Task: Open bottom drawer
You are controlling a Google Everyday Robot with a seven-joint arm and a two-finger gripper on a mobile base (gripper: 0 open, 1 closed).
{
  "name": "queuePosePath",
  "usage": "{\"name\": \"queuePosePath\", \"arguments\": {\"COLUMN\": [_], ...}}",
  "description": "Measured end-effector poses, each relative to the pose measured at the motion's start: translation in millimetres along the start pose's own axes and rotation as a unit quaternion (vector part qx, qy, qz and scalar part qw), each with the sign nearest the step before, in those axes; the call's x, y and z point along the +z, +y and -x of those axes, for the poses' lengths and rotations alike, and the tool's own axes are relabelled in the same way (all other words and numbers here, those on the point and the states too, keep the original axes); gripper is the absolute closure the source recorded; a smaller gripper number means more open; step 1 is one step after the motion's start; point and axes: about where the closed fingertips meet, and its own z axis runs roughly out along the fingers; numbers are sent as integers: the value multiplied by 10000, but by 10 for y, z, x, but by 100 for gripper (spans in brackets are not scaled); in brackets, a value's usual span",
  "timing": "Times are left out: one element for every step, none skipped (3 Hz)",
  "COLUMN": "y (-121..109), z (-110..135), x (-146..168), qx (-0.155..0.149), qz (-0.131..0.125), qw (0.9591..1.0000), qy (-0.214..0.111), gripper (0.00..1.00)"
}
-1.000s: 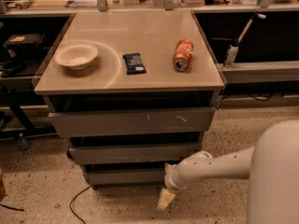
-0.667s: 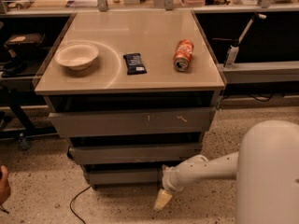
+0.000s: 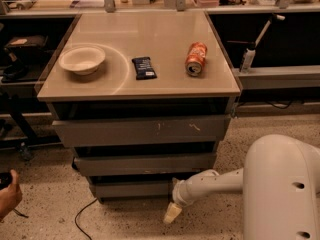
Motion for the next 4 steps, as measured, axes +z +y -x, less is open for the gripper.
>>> {"name": "queuePosePath", "arguments": {"y": [-304,-304,-347,-407], "z": [6,5,-16,-225], "x": [327,327,383,467], "qx": [-82,-83,-176,-85], "qz": [-45,-45,-116,-247], "qw": [10000,10000,9997,9994], "qy": [-2,-1,131,224], "gripper": [0,0,0,0]}}
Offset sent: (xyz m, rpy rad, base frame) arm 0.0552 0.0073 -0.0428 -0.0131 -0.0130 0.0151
